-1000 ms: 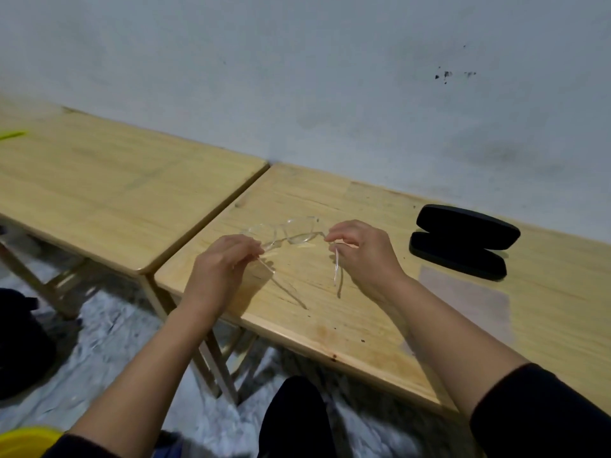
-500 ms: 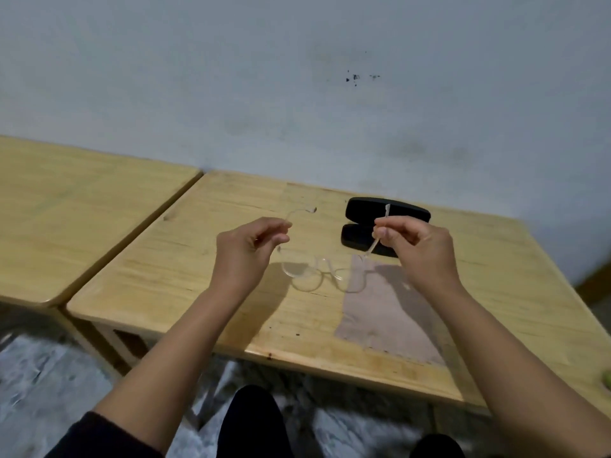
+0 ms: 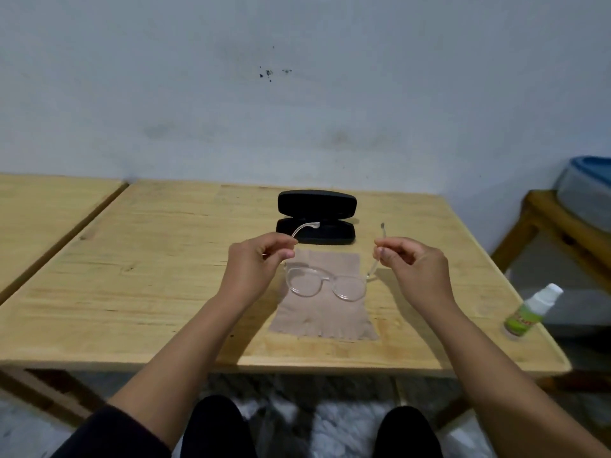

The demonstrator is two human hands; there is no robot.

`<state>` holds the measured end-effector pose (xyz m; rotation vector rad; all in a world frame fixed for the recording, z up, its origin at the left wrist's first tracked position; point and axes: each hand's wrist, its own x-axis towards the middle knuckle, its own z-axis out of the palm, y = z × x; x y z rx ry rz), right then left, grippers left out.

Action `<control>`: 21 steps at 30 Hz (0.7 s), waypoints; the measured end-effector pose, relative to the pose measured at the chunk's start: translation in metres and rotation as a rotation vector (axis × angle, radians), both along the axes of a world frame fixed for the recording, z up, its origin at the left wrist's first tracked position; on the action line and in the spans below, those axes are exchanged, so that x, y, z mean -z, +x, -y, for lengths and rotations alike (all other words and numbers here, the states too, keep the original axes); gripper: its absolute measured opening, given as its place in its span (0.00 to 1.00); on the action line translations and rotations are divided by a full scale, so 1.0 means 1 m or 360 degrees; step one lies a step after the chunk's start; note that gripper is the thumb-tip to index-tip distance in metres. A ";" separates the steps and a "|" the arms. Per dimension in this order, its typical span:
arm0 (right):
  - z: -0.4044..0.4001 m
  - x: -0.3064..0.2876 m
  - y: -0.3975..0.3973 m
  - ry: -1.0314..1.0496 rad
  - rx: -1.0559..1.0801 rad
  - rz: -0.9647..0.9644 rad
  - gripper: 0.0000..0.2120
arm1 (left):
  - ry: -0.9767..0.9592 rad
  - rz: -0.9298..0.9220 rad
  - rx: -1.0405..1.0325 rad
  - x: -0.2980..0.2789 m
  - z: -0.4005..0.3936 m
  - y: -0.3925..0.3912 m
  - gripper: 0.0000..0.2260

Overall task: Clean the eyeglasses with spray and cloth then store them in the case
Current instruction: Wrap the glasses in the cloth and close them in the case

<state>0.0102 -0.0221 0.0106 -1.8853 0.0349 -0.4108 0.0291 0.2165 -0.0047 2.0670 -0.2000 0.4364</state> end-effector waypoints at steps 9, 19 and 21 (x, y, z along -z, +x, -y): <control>-0.005 -0.002 -0.003 0.0046 -0.0024 -0.0044 0.07 | 0.0025 -0.0055 -0.0027 -0.001 -0.004 -0.003 0.07; -0.005 0.002 -0.006 -0.0026 -0.0049 -0.0089 0.10 | 0.0053 -0.0083 -0.0001 0.003 -0.006 -0.008 0.11; -0.004 0.002 -0.010 0.0002 -0.0060 -0.0119 0.15 | 0.0046 -0.0087 -0.0002 0.001 -0.008 -0.013 0.14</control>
